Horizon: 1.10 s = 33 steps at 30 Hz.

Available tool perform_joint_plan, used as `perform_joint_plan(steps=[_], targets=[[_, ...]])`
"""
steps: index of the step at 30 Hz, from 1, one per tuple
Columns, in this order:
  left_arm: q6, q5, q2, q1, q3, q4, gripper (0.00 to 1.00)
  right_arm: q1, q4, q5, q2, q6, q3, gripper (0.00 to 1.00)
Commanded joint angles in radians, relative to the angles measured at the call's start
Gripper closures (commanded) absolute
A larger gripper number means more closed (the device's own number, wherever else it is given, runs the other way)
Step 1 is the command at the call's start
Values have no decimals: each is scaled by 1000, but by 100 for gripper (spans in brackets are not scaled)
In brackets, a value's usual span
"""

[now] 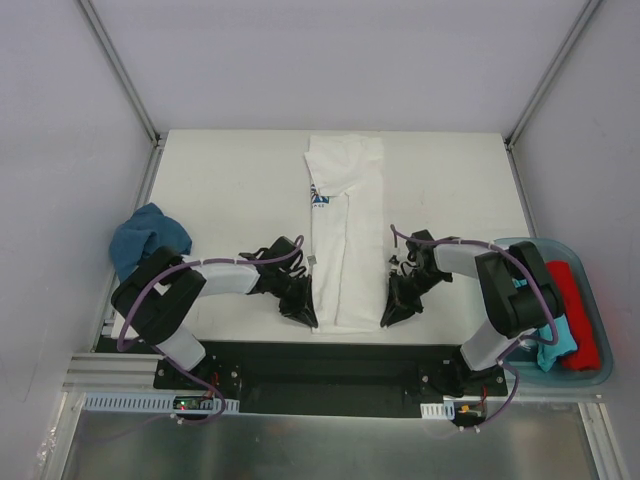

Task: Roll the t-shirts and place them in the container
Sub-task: Roll the T-shirt to the center of the board.

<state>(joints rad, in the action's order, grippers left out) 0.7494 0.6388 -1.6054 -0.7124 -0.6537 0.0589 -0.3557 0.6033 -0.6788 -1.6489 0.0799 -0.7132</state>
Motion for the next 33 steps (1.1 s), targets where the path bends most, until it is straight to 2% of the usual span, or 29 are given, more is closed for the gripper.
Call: perform_joint_plan(steps=[1, 9, 14, 21, 33], targets=[[-100, -50, 70, 4, -52, 35, 100, -6, 41, -71, 63, -23, -25, 99], [-151, -39, 104, 13, -113, 93, 100, -3, 64, -84, 175, -15, -51, 99], [-165, -93, 121, 40, -139, 185, 100, 47, 96, -70, 181, -37, -75, 99], [-197, -140, 124, 71, -191, 219, 100, 84, 78, -57, 146, -37, -126, 99], [-265, -217, 15, 117, -339, 233, 100, 100, 38, -35, -2, -57, -276, 99]])
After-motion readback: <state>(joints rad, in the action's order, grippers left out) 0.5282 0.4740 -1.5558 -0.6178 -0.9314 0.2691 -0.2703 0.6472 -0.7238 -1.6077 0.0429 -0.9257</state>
